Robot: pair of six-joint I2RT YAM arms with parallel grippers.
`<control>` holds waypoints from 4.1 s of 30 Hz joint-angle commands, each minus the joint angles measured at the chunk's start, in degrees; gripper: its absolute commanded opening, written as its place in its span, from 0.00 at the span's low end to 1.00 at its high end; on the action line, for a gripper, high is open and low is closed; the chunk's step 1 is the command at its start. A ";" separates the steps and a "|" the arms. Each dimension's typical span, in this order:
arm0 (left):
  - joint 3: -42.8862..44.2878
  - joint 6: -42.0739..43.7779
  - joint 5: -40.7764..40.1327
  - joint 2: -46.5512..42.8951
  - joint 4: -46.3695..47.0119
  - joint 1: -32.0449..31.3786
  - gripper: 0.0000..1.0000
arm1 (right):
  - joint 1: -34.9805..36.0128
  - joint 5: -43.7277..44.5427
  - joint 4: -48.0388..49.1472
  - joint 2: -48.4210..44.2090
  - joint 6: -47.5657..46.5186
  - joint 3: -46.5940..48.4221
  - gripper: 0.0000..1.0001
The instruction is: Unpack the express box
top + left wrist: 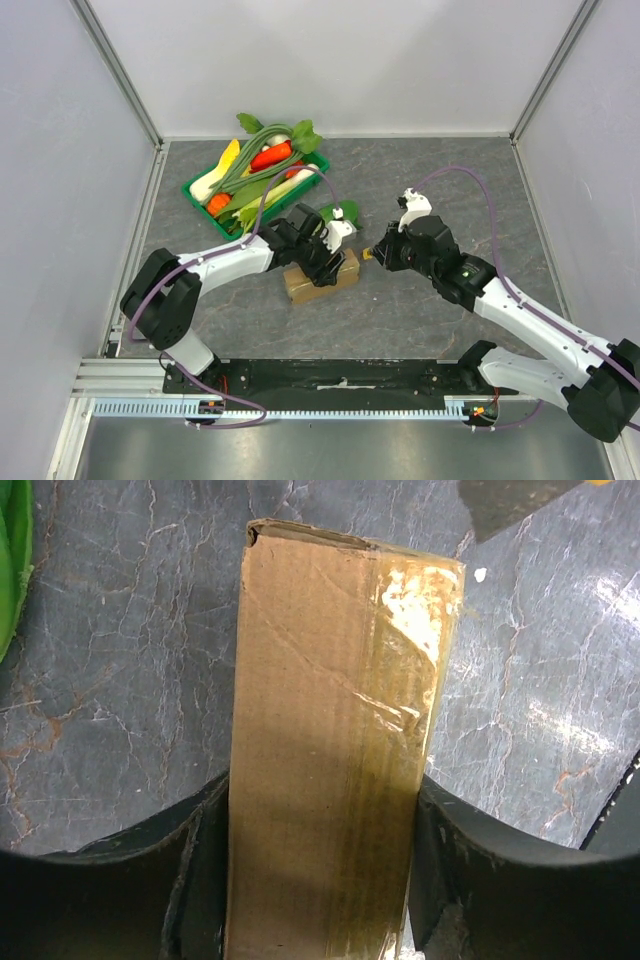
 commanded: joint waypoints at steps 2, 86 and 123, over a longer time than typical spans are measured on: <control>-0.41 -3.14 -3.41 1.84 -1.03 -1.50 0.58 | -0.15 1.24 7.88 0.36 2.05 -1.14 0.00; -2.44 -1.29 -13.97 3.34 -3.23 -0.53 0.44 | -1.82 -9.39 -9.08 -5.35 -10.17 -2.73 0.00; 17.87 -21.15 30.59 -31.55 -5.34 2.01 0.90 | -2.09 -57.11 -11.11 -3.24 -23.09 25.14 0.00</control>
